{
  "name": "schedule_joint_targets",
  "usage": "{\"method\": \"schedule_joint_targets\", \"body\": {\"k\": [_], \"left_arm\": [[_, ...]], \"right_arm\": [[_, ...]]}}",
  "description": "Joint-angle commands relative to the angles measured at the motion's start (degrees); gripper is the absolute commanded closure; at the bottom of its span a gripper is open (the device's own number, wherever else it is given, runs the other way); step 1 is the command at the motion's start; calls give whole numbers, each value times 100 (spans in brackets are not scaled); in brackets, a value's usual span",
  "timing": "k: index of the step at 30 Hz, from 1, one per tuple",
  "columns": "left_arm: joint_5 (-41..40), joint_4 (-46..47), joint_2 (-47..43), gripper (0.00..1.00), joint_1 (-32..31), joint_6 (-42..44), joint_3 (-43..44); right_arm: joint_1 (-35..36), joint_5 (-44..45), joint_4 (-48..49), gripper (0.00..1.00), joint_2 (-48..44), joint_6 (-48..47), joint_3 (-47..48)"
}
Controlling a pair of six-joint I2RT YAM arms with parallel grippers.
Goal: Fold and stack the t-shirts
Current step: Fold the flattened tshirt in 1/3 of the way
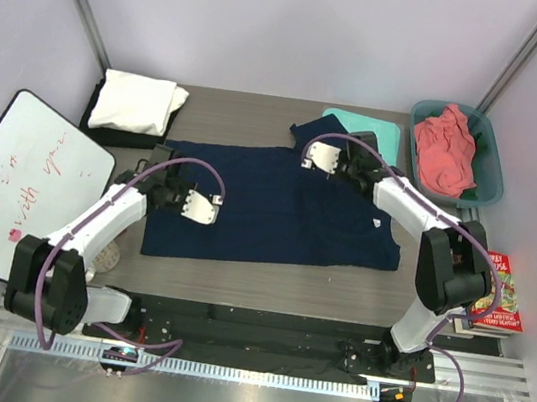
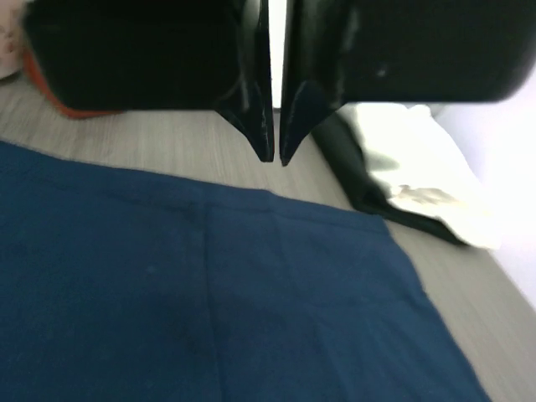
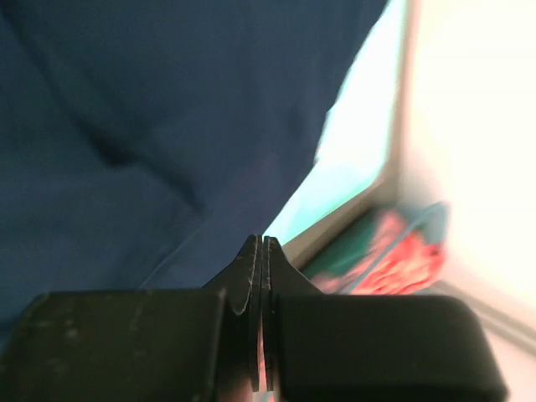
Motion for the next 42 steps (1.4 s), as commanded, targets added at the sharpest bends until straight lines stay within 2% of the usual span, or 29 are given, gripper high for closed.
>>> {"method": "schedule_joint_targets", "body": {"k": [1, 6, 11, 19, 32, 36, 42], "left_arm": [[237, -67, 368, 100, -19, -27, 31], [307, -164, 756, 100, -19, -1, 277], [377, -287, 1011, 100, -11, -10, 383], [237, -322, 1248, 100, -19, 96, 147], [-27, -86, 1635, 100, -19, 70, -258], [-404, 20, 1775, 100, -20, -1, -364], [-379, 178, 1469, 100, -11, -211, -251]], "right_arm": [[-228, -490, -936, 99, 92, 449, 42], [-352, -914, -1481, 99, 698, 564, 516], [-396, -1081, -1552, 99, 1015, 546, 649], [-519, -721, -1333, 99, 1525, 467, 772], [-695, -185, -902, 99, 1745, 318, 851], [-703, -106, -849, 99, 1710, 300, 833], [-695, -35, -717, 99, 1500, 291, 798]]}}
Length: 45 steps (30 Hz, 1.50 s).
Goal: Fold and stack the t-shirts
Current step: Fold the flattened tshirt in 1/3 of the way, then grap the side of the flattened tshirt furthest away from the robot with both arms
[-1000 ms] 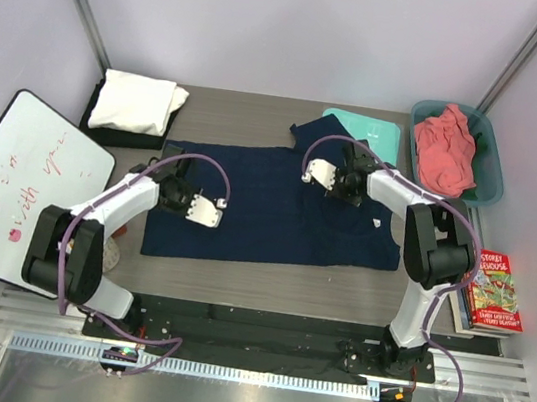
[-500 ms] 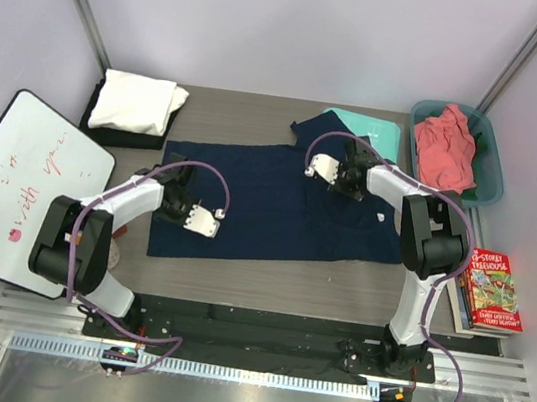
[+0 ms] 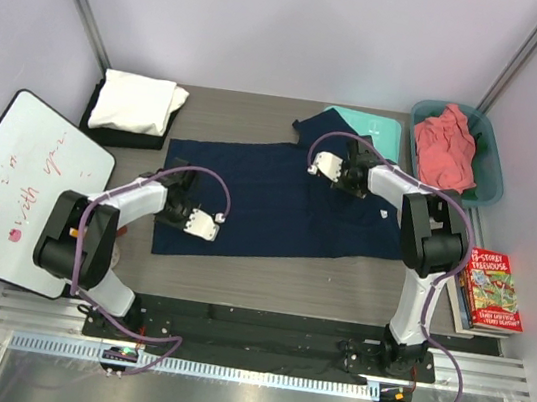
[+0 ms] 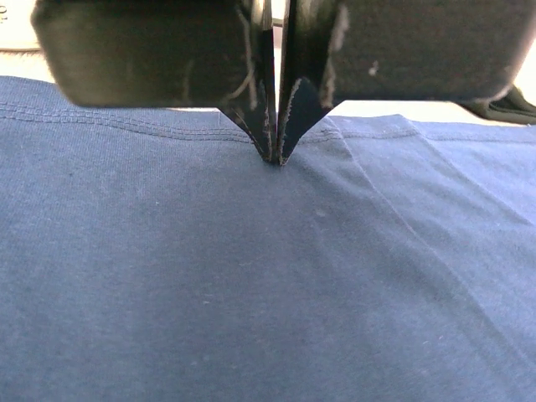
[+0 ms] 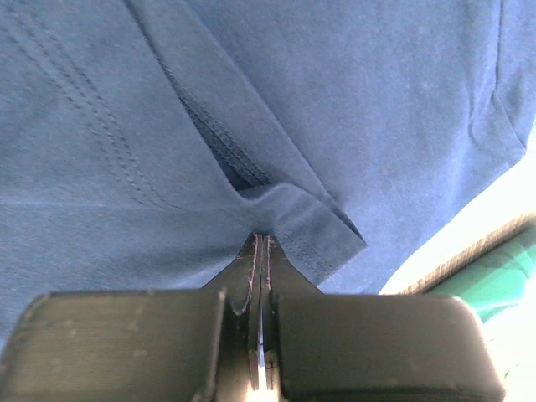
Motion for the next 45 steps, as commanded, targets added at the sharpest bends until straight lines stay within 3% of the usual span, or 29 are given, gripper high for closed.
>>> {"method": "schedule_joint_targets", "body": {"k": [1, 4, 5, 7, 8, 10, 16, 20, 26, 32, 36, 45], "left_arm": [[-3, 93, -208, 100, 31, -323, 106], [217, -143, -489, 97, 22, -578, 545], [217, -214, -568, 83, 13, -648, 642], [551, -546, -849, 66, 13, -640, 889], [647, -679, -955, 48, 22, -614, 950], [911, -1152, -1333, 38, 5, -421, 986], [1008, -1744, -2475, 28, -171, 659, 12], [1140, -1875, -3222, 20, -206, 1222, -892], [1351, -2297, -3742, 13, -259, 1557, -1246], [1272, -2166, -3602, 13, -259, 1584, -1466], [1281, -1929, -3488, 13, -268, 1584, -1589], [1193, -1761, -3294, 14, -268, 1627, -1712]], "right_arm": [[-52, 188, 172, 98, -260, -6, 62], [-52, -14, -72, 88, -576, 65, 158], [-61, -93, -204, 84, -664, 56, 211], [-52, -400, -764, 72, -919, -14, 238], [-52, -610, -1003, 69, -1225, -84, 220], [-52, -998, -1669, 61, -1569, -575, -42], [-52, -1385, -2736, 51, -3169, -1920, -1429], [-61, -1447, -3062, 45, -3915, -2185, -2117], [-52, -1596, -3264, 39, -4339, -2264, -2794], [-35, -1316, -2572, 37, -4541, -2370, -3602], [-35, -1114, -1545, 37, -4392, -2283, -4024], [-35, -1051, -1102, 39, -4110, -2053, -3796]]}}
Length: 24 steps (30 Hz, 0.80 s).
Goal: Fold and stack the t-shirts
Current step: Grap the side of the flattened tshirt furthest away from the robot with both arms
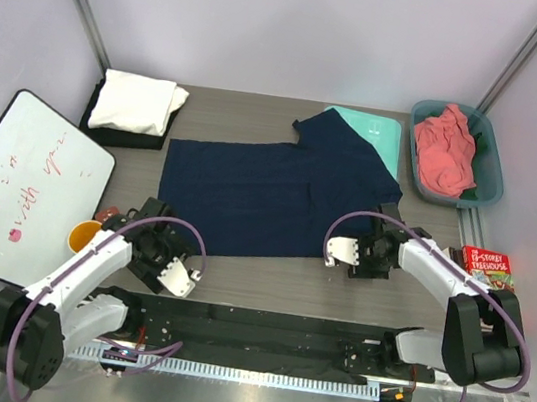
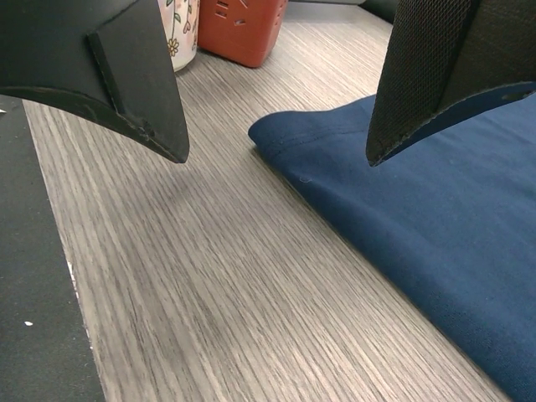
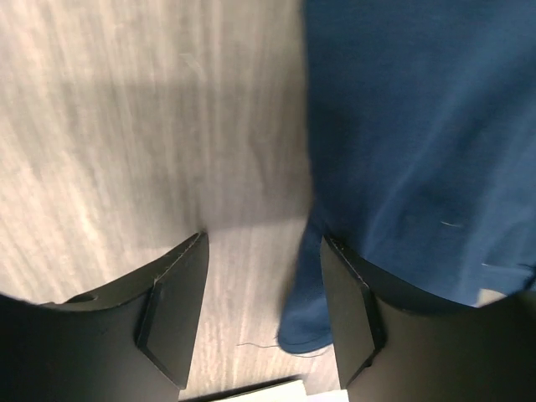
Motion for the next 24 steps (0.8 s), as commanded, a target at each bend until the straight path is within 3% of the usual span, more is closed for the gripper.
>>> {"method": "schedule_joint_targets", "body": {"k": [1, 9, 17, 24], "left_arm": [[61, 197, 48, 14, -27, 154, -73], [44, 496, 417, 16, -45, 155, -143], [-71, 531, 777, 18, -72, -30, 155], [-9, 672, 979, 18, -124, -56, 182]], "right_arm": [[11, -37, 371, 39, -163, -16, 173], [11, 15, 512, 41, 3, -18, 128], [11, -863, -1727, 42, -857, -658, 841], [11, -531, -799, 41, -832, -624, 243]]}}
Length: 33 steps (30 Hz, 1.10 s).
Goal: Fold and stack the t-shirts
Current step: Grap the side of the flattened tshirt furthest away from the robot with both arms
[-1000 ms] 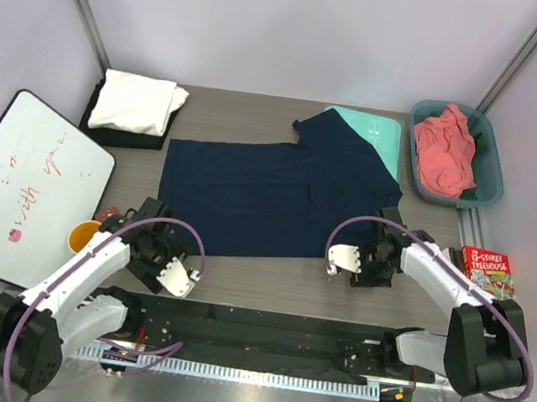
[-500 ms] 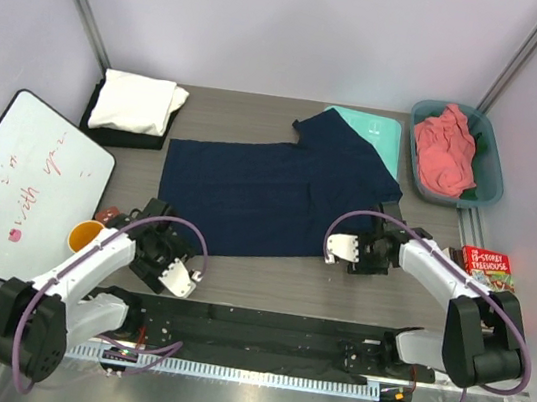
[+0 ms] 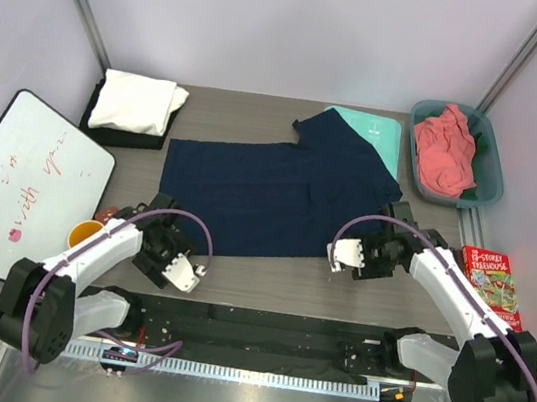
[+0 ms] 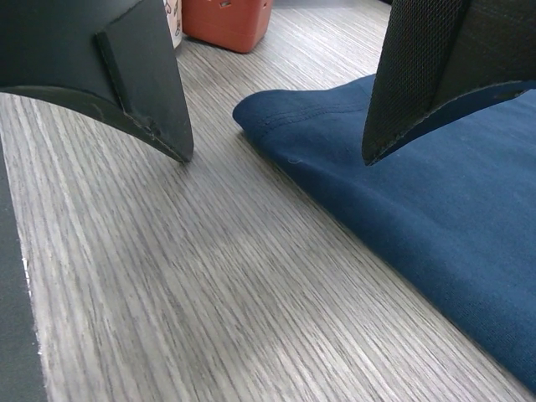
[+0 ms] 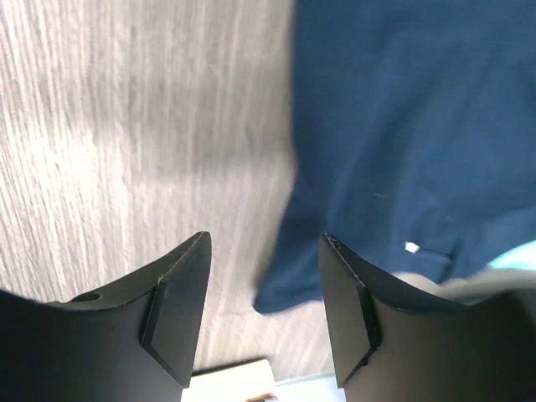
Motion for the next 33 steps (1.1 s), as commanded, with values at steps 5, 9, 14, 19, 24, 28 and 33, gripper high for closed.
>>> {"method": "schedule_joint_targets", "body": {"k": [5, 9, 14, 19, 24, 28, 33], "left_arm": [[100, 285, 213, 19, -100, -35, 114], [56, 277, 248, 20, -109, -87, 167], [29, 242, 231, 20, -171, -175, 176], [12, 241, 248, 20, -223, -237, 184], [12, 241, 310, 20, -285, -325, 246], [-6, 294, 441, 21, -311, -325, 263], [-15, 329, 608, 22, -373, -404, 378]], "right_arm": [[11, 240, 1103, 41, 746, 290, -295], [-6, 319, 1430, 42, 993, 421, -234], [-24, 223, 1404, 42, 721, 290, -365], [-68, 179, 1316, 42, 431, 123, -453], [-77, 82, 1307, 42, 53, 193, -427], [-94, 336, 1657, 42, 193, 96, -716], [-173, 460, 2274, 42, 815, 298, -884]]}}
